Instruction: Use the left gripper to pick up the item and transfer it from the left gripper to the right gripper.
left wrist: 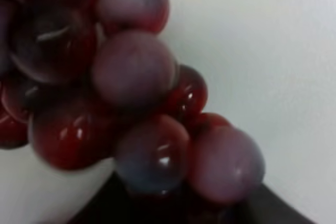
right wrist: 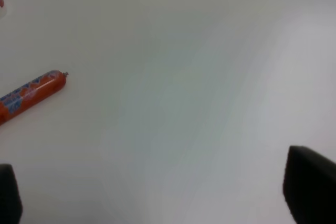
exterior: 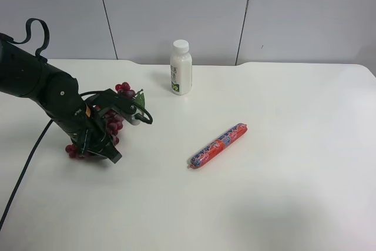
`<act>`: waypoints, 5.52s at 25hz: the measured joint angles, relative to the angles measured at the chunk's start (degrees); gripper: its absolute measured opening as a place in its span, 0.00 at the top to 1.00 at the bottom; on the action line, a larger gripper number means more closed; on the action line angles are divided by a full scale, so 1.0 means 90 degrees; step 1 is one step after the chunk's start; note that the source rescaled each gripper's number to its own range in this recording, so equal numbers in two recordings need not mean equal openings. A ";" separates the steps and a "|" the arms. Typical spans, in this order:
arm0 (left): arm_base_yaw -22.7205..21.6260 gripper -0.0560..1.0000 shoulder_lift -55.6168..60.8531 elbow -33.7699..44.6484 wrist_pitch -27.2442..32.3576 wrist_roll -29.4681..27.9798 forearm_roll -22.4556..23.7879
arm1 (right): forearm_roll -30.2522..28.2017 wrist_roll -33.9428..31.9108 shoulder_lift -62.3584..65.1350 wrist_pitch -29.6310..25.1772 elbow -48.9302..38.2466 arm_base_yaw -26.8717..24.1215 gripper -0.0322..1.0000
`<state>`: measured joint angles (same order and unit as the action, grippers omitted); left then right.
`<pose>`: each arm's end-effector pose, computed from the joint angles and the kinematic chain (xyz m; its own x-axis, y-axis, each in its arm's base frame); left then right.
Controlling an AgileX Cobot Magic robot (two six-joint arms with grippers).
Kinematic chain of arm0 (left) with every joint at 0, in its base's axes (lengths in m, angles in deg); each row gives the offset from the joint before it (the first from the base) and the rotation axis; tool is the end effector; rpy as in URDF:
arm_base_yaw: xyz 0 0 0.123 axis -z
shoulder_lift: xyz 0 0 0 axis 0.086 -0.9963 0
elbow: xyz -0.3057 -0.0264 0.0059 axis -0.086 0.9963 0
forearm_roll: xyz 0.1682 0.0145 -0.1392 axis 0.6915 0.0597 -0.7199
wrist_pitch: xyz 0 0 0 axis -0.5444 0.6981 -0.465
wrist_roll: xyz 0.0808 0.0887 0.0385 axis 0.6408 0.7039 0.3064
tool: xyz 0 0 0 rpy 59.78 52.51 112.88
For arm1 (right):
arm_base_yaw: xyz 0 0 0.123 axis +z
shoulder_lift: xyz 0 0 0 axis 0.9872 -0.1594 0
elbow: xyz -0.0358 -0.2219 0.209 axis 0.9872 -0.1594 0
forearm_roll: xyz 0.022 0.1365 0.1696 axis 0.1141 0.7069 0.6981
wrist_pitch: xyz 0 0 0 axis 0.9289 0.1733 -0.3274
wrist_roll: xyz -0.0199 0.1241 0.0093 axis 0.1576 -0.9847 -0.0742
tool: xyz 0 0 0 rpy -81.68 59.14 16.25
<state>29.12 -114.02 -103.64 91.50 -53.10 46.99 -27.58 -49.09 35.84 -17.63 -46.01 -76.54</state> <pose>0.2818 -0.1231 0.1129 -0.7458 0.6073 -0.2738 0.6074 0.7887 0.0949 -0.0258 -0.0026 0.2468 -0.4462 -0.0483 -0.8936 -0.0764 0.9970 -0.0158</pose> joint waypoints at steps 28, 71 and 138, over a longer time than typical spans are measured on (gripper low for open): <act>0.0000 0.95 0.2633 -0.0499 0.2809 0.0000 0.0314 | 0.0000 0.0000 0.0000 0.0000 0.0000 0.0000 0.00; 0.3652 0.95 0.2373 -0.3560 0.4857 0.0909 0.0404 | 0.0000 0.0000 0.0000 0.0000 0.0000 0.0000 0.00; 0.3654 0.95 0.2324 -0.5175 0.5271 0.2299 0.0153 | 0.5853 0.7442 -0.5982 0.4588 0.0643 0.3224 0.00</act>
<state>62.00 -93.10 -150.22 138.94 -32.41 48.37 25.10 17.89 -17.99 23.66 -40.22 -47.52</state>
